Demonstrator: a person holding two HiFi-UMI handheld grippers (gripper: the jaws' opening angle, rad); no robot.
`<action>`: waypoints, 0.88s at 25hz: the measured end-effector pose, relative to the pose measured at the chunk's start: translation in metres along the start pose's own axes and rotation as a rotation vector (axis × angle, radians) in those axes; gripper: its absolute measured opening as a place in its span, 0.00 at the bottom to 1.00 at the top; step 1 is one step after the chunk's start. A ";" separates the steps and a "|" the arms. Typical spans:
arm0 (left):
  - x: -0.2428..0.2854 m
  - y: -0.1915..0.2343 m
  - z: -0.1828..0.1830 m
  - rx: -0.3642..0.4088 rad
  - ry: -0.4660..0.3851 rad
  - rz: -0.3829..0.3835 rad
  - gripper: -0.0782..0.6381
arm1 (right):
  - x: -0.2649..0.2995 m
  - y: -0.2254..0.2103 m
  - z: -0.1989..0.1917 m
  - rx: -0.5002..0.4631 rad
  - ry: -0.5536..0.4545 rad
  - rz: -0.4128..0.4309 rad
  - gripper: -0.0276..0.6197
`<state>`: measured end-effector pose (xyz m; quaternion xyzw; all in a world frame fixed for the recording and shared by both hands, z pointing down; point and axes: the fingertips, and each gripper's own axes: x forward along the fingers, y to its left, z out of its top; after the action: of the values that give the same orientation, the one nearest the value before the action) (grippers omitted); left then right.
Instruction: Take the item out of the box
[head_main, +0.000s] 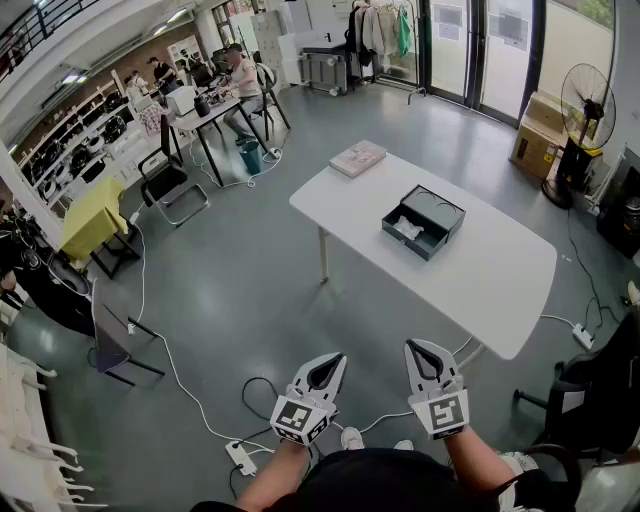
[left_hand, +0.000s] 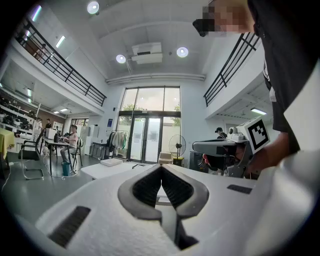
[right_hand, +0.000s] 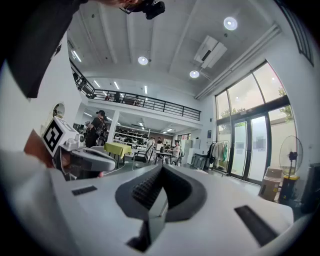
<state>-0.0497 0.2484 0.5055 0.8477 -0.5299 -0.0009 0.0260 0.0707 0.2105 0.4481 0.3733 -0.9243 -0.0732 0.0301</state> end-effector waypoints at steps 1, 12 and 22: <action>-0.001 -0.002 -0.001 -0.003 0.001 0.001 0.13 | -0.002 0.000 -0.001 -0.003 0.003 0.000 0.05; -0.005 -0.017 -0.003 -0.016 0.008 -0.021 0.13 | -0.012 0.004 -0.011 0.002 0.030 -0.002 0.05; -0.012 -0.004 -0.005 -0.015 0.008 -0.055 0.13 | -0.002 0.017 -0.007 0.019 0.009 -0.012 0.05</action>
<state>-0.0512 0.2617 0.5104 0.8618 -0.5061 -0.0022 0.0345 0.0611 0.2227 0.4581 0.3795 -0.9226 -0.0630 0.0301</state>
